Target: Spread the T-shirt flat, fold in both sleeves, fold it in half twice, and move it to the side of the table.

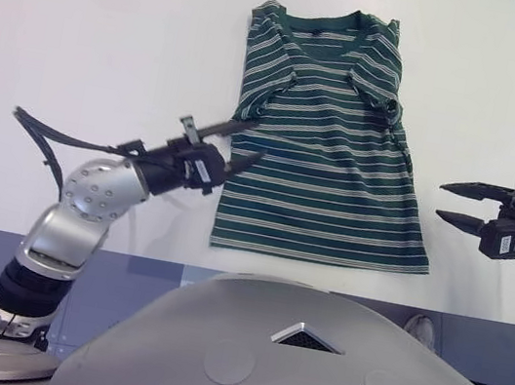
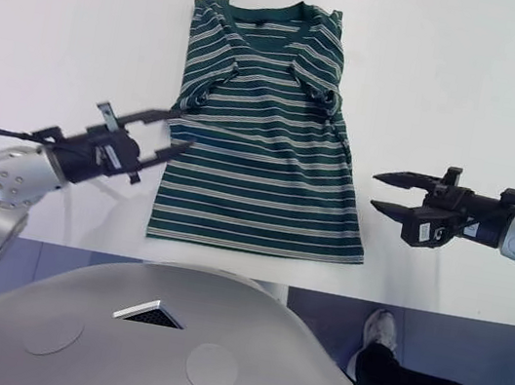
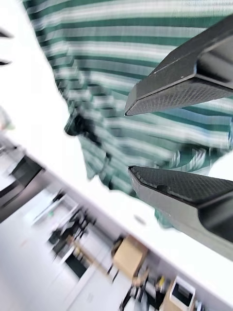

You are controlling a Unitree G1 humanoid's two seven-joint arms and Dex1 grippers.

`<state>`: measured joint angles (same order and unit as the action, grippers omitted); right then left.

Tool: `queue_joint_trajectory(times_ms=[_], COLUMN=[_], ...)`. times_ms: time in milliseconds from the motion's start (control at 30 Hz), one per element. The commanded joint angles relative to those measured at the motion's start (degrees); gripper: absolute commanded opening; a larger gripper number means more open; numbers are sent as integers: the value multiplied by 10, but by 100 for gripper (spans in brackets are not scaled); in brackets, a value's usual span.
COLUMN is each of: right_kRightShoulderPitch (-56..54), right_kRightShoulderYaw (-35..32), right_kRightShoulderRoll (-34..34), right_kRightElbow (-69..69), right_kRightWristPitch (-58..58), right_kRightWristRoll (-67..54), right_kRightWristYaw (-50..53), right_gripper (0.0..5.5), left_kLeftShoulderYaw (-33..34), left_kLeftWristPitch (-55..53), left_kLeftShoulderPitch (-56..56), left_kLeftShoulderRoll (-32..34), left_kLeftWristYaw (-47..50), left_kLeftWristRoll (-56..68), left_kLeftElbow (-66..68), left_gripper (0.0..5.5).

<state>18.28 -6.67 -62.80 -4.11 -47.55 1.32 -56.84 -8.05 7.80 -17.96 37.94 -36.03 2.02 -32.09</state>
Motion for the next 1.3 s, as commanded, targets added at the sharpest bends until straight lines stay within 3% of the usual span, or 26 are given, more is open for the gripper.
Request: queue_joint_trajectory(times_ms=[33, 100, 200, 300, 367, 467, 633, 900, 1167, 1300], right_kRightShoulderPitch=[11, 14, 9, 8, 6, -6, 12, 34, 36, 48], right_kRightShoulderYaw=[-21, -35, -59, -99, -116, -114, -108, -104, -81, -77], right_kRightShoulderRoll=[20, 20, 16, 20, 28, 60, 94, 66, 51, 55], right_kRightElbow=[-30, -70, -147, -235, -261, -246, -202, -195, -185, -193], right_kRightWristPitch=[-100, -185, -295, -414, -446, -449, -445, -442, -430, -436], right_kRightWristRoll=[51, 98, 155, 217, 266, 322, 357, 369, 364, 391], right_kRightWristYaw=[55, 85, 119, 146, 168, 203, 238, 282, 305, 302], right_gripper=[220, 252, 297, 361, 368, 368, 368, 368, 368, 368], left_kLeftShoulderYaw=[57, 66, 78, 111, 117, 95, 39, 4, 2, 5], left_kLeftWristPitch=[154, 340, 514, 635, 667, 675, 661, 556, 514, 513], left_kLeftShoulderPitch=[6, -9, -48, -82, -79, -65, -75, -172, -144, -115], left_kLeftShoulderRoll=[48, 110, 157, 157, 149, 129, 113, 44, 80, 111], left_kLeftWristYaw=[-17, -28, -10, 35, 57, 83, 87, 108, 183, 170], left_kLeftWristRoll=[-33, -100, -166, -252, -316, -388, -404, -499, -574, -538], left_kLeftElbow=[63, 189, 303, 393, 435, 450, 398, 265, 330, 335], left_gripper=[210, 239, 279, 336, 343, 343, 343, 343, 343, 343])
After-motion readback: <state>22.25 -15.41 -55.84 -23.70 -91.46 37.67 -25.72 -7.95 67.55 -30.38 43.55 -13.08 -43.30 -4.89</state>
